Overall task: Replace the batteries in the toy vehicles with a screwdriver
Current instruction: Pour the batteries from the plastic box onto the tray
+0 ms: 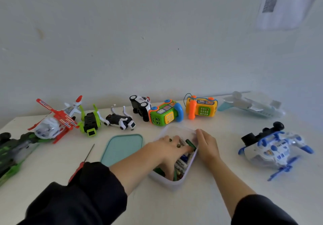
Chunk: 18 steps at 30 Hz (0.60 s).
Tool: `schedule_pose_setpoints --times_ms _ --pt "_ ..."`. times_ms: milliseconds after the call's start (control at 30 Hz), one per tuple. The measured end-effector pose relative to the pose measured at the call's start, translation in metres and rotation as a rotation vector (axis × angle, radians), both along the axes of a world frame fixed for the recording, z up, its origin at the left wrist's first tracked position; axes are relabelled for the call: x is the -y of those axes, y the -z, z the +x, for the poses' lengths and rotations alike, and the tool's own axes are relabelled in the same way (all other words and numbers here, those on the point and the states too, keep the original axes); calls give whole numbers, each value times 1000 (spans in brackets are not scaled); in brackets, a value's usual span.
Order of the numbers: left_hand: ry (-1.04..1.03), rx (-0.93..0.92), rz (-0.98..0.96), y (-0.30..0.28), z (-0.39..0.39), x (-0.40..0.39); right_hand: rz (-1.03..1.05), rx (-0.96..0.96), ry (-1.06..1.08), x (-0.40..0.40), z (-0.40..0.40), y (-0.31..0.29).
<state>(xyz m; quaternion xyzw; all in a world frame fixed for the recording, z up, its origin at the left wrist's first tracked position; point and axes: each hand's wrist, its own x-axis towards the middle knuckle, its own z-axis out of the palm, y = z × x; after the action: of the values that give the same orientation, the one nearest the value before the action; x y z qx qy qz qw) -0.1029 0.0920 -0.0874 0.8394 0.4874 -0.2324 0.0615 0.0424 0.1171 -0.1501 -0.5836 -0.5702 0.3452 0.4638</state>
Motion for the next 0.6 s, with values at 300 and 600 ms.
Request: schedule_pose_setpoints --times_ms 300,600 --pt "-34 171 81 7 11 -2 32 11 -12 -3 1 3" --pt "-260 435 186 13 -6 3 58 80 -80 0 1 -2"
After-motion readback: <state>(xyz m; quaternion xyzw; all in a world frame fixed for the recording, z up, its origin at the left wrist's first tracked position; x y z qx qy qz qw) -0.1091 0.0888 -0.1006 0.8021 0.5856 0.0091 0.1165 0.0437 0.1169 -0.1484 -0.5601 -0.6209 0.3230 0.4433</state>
